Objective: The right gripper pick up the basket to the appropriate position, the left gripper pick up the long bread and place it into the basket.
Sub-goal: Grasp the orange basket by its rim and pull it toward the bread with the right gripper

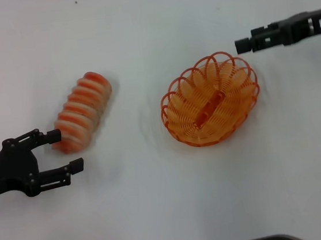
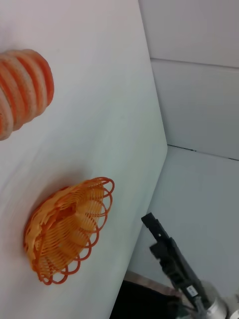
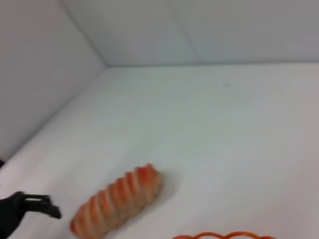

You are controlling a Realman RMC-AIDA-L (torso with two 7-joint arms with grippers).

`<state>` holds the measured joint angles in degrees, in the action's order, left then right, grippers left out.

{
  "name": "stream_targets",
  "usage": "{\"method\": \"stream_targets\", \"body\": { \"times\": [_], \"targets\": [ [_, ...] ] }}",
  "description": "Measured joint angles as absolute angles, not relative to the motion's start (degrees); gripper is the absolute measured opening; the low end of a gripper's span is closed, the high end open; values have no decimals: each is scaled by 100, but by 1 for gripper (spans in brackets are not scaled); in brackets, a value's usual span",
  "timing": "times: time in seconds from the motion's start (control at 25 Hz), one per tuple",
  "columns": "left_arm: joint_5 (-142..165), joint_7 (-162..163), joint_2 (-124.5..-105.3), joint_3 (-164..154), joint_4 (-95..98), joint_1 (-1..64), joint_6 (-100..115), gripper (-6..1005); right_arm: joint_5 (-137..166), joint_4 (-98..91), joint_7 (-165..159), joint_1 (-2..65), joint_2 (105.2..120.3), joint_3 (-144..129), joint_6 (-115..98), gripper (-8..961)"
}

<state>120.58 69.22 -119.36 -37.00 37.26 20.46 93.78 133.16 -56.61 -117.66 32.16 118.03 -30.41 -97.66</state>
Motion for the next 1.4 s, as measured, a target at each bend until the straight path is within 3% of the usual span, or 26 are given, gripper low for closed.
{"method": "stream_targets", "body": {
  "times": [0.2, 0.44, 1.4],
  "targets": [
    [12058, 6924, -11935, -3700, 3732, 2048, 9379, 873, 14602, -6073, -12799, 3997, 11807, -3158, -9683, 884],
    [12058, 6926, -11936, -3700, 3741, 2056, 9378, 873, 15774, -6301, -13078, 4615, 11963, -3893, -9558, 883],
    [12066, 6894, -11943, -3703, 3700, 2065, 9331, 873, 15915, -5083, -13520, 4668, 11953, -5333, -8377, 884]
  ]
}}
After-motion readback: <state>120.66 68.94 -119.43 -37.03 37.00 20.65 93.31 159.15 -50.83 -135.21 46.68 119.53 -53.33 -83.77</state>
